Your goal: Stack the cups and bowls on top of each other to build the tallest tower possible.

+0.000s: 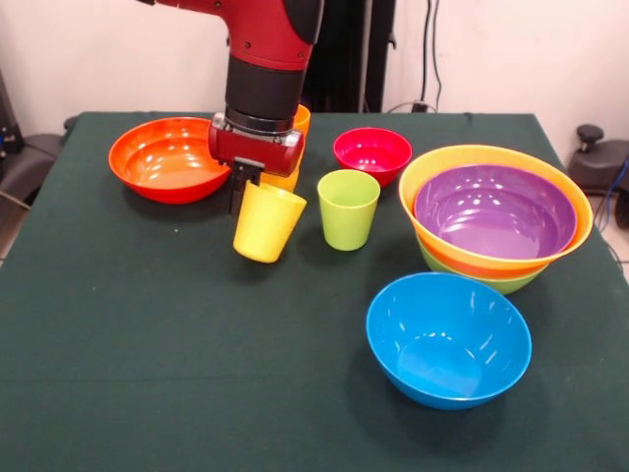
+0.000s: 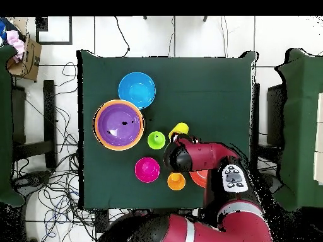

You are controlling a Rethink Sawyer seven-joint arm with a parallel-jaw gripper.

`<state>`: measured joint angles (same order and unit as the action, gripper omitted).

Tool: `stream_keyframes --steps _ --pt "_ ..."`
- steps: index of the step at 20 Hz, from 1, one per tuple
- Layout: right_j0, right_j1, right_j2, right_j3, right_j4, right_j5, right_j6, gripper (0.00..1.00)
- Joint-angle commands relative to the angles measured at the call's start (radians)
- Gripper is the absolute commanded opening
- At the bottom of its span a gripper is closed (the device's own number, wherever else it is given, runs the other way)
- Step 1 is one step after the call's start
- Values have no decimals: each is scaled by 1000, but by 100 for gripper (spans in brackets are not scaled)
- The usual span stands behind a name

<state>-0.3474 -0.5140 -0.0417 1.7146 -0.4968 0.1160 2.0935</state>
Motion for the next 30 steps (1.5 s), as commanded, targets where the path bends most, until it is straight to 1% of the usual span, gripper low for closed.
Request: stream_keyframes --steps 1,4,8,13,16,22,25,30 --pt "28 19 66 -30 -50 -52 27 0" --pt "27 16 67 -29 -49 -59 29 0" --pt "4 -17 103 -8 -52 -38 8 0" --pt "-33 -124 167 60 -28 53 -33 0" --pt "-39 -160 188 82 -15 87 -39 0" --pt "-30 -226 220 127 31 148 -19 0" --pt "-44 -273 261 160 67 191 -20 0" --pt "-60 -321 300 178 108 257 -41 0"
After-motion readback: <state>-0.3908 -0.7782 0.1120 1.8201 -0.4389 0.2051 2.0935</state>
